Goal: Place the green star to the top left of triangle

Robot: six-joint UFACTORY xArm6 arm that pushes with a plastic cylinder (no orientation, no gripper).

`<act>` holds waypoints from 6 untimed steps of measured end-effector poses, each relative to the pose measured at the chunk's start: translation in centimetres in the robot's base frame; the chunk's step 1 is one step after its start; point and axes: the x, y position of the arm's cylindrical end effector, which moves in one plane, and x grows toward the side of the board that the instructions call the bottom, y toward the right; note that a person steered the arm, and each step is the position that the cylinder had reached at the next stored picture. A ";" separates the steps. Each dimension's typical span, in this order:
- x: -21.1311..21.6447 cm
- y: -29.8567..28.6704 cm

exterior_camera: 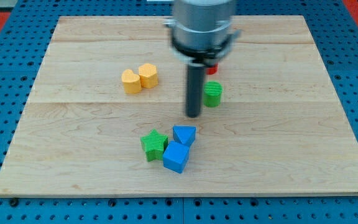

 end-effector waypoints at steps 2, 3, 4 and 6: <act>8.7 -5.9; 12.5 -5.9; 14.1 -5.3; 9.1 -4.2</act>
